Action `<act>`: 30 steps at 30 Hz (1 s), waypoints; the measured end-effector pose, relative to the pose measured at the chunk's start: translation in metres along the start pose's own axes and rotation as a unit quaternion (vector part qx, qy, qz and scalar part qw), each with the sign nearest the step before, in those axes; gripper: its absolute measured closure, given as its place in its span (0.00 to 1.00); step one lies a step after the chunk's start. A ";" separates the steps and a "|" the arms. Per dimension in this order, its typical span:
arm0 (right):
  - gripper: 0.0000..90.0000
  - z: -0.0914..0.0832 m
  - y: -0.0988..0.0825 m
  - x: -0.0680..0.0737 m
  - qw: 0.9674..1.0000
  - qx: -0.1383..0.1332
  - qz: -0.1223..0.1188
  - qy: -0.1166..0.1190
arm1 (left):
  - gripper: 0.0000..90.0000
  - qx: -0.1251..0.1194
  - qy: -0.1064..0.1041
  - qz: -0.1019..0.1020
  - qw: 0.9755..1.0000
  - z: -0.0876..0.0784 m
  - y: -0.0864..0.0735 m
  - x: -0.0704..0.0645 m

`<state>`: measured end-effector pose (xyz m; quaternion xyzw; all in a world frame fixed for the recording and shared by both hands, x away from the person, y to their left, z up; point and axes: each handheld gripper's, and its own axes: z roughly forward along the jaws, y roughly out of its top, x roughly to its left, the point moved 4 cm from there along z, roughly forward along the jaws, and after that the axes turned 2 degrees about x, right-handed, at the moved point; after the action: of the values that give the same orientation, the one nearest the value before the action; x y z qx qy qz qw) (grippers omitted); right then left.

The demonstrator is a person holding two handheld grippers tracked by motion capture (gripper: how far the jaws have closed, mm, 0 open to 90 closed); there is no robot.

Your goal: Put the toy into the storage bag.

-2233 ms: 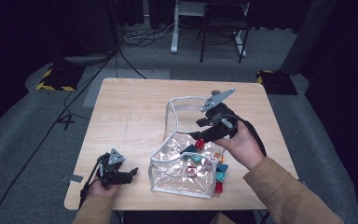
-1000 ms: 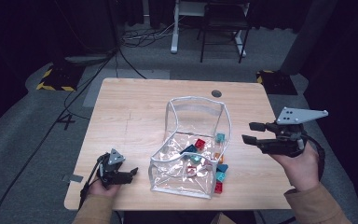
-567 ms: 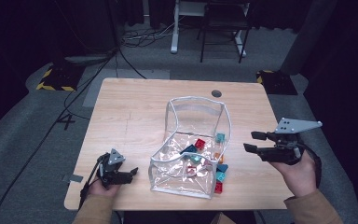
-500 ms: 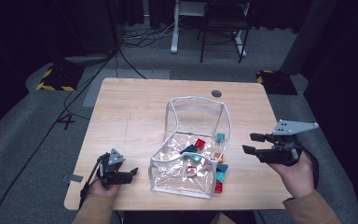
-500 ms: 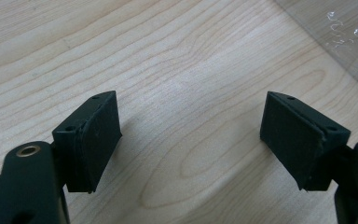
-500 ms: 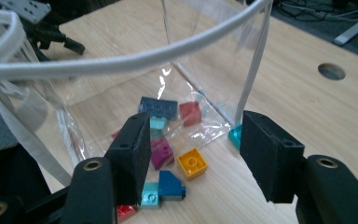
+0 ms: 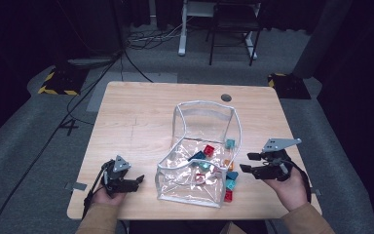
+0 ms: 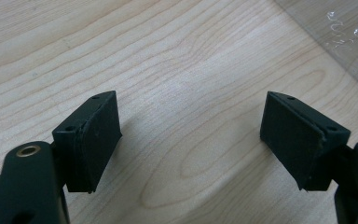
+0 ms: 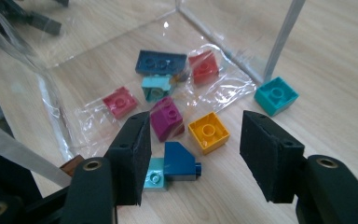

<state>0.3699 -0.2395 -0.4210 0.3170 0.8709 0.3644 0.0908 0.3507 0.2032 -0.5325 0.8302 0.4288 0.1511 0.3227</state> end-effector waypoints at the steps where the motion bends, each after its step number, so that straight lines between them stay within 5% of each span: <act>1: 0.48 0.005 -0.002 0.000 1.000 0.005 0.001 0.001 | 0.23 0.000 0.001 0.000 1.000 0.000 0.000 0.000; 14: 0.48 0.049 -0.019 0.001 0.999 0.040 0.017 0.028 | 0.23 0.000 0.000 0.000 1.000 0.000 0.000 0.000; 27: 0.50 0.074 -0.037 -0.007 0.996 0.070 0.041 0.026 | 0.23 0.000 0.001 0.000 1.000 0.000 0.000 0.000; 30: 0.59 0.077 -0.041 -0.010 0.996 0.079 0.042 0.021 | 0.23 0.000 0.000 -0.001 1.000 0.000 0.000 0.000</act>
<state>0.3871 -0.2233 -0.5054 0.3522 0.8844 0.3047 0.0320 0.3506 0.2031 -0.5325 0.8299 0.4294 0.1509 0.3226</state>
